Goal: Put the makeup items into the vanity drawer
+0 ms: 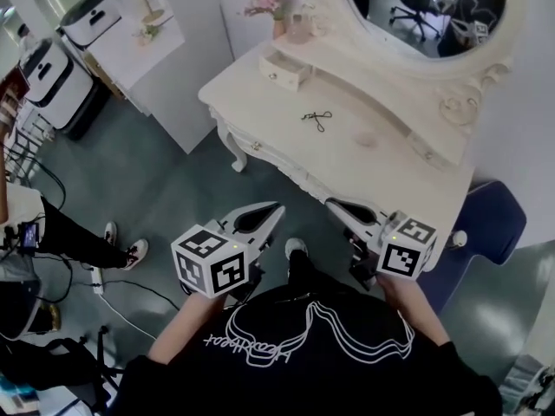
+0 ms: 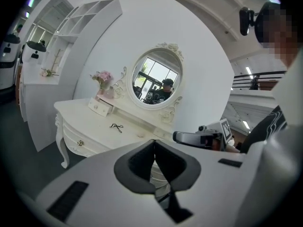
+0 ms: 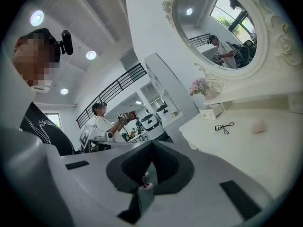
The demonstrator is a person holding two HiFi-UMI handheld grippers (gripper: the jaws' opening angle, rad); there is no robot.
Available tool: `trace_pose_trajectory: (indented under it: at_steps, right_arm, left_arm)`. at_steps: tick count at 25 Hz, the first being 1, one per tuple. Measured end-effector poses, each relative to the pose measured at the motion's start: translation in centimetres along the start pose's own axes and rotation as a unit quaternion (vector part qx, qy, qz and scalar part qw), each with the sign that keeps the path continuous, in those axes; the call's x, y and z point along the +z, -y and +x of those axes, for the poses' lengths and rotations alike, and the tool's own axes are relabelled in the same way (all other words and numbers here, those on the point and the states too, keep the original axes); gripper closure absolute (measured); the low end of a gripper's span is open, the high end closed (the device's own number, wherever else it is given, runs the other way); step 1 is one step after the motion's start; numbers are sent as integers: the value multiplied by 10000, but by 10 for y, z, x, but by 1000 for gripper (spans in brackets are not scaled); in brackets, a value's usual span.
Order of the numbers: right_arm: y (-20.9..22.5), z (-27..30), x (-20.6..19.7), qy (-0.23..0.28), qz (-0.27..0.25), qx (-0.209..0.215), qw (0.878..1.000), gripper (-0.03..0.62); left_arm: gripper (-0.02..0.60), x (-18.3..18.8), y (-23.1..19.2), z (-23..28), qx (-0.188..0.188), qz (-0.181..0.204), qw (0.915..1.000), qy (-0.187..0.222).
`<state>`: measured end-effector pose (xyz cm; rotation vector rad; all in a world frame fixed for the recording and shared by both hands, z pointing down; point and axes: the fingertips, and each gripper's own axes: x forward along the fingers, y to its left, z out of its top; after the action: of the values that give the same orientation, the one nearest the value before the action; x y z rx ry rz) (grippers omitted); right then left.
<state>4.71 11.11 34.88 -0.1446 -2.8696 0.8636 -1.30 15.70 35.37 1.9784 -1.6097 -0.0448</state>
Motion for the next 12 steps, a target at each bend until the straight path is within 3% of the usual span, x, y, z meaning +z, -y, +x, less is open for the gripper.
trace_pose_trajectory:
  at_steps: [7,12]
  right_arm:
    - [87,13,30,60,375,-235,9990,588]
    - [143,18,53,221,561,-316,9977,588]
  left_arm:
    - [580,33,-33,86,-267,12,9990,-350]
    - [580,49,-61,139,-250,-13,9978,-606]
